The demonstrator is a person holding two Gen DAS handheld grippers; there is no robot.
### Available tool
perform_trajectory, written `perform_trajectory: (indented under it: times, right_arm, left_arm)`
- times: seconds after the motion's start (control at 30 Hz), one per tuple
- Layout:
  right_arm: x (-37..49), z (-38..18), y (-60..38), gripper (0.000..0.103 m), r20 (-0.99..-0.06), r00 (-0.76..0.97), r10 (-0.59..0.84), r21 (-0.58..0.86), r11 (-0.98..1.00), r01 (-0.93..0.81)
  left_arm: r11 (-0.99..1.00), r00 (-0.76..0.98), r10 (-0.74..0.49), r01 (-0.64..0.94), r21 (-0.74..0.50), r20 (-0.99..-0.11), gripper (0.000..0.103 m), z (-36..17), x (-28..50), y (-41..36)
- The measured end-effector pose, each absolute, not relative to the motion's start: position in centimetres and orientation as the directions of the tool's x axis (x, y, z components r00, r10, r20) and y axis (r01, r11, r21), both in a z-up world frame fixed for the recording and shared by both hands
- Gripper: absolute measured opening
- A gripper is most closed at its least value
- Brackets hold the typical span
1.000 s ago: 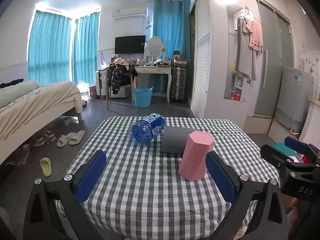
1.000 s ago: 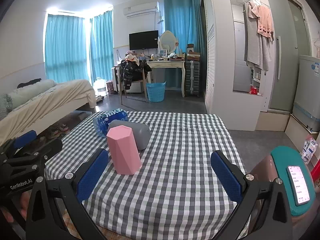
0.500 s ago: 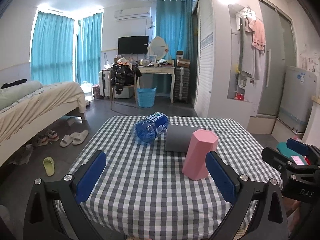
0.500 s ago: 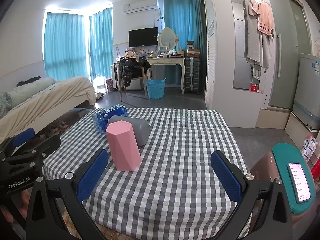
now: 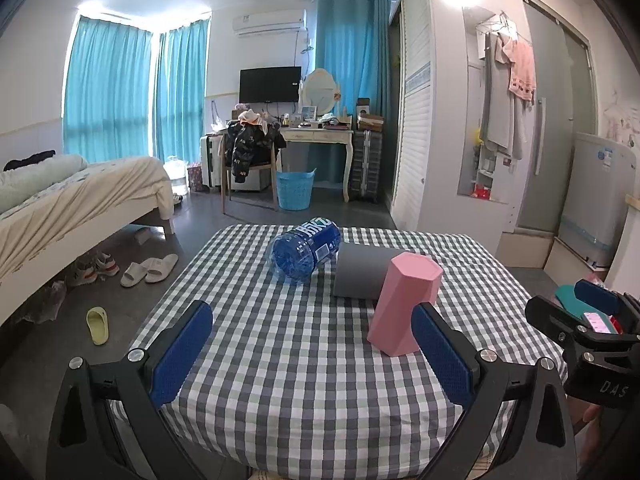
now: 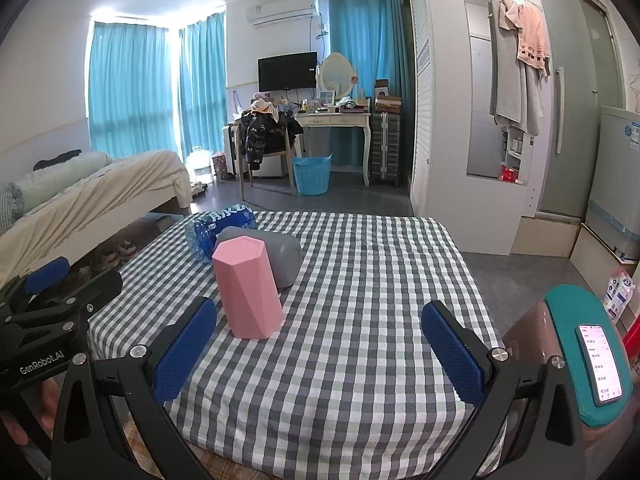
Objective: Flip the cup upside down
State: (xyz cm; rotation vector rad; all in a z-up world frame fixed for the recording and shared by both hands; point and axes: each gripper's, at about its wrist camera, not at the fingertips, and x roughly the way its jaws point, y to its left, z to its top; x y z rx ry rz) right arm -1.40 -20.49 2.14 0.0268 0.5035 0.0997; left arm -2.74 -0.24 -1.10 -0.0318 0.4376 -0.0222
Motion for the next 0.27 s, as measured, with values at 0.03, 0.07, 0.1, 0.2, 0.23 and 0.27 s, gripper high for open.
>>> perform_trajectory:
  times: [0.03, 0.07, 0.1, 0.2, 0.23, 0.27]
  right_arm:
    - [-1.43, 2.16, -20.46, 0.103, -0.482, 0.87, 0.102, 0.05, 0.995, -0.089]
    - [-1.37, 2.09, -20.44, 0.103, -0.484, 0.869, 0.102, 0.049, 0.995, -0.089]
    - [-1.39, 2.03, -20.38, 0.103, -0.485, 0.869, 0.102, 0.049, 0.995, -0.089]
    - [-1.4, 1.81, -20.3, 0.103, -0.489, 0.866, 0.104, 0.05, 0.995, -0.091]
    - [-1.4, 1.75, -20.27, 0.103, -0.49, 0.866, 0.105, 0.05, 0.994, -0.092]
    - [-1.38, 1.71, -20.26, 0.103, -0.491, 0.865, 0.106, 0.05, 0.994, -0.093]
  left_arm:
    - [0.999, 0.906, -0.027, 0.013, -0.036, -0.423, 0.103, -1.11, -2.73, -0.22]
    - [0.999, 0.906, -0.025, 0.011, -0.036, -0.423, 0.103, -1.13, -2.72, -0.22]
    - [0.999, 0.906, -0.024, 0.01, -0.035, -0.423, 0.103, -1.16, -2.72, -0.21]
    - [1.0, 0.909, -0.003, -0.009, -0.026, -0.417, 0.103, -1.22, -2.75, -0.23]
    - [1.0, 0.911, -0.002, -0.009, -0.026, -0.413, 0.103, -1.23, -2.82, -0.22]
    - [1.0, 0.91, -0.01, -0.002, -0.027, -0.414, 0.103, -1.22, -2.82, -0.24]
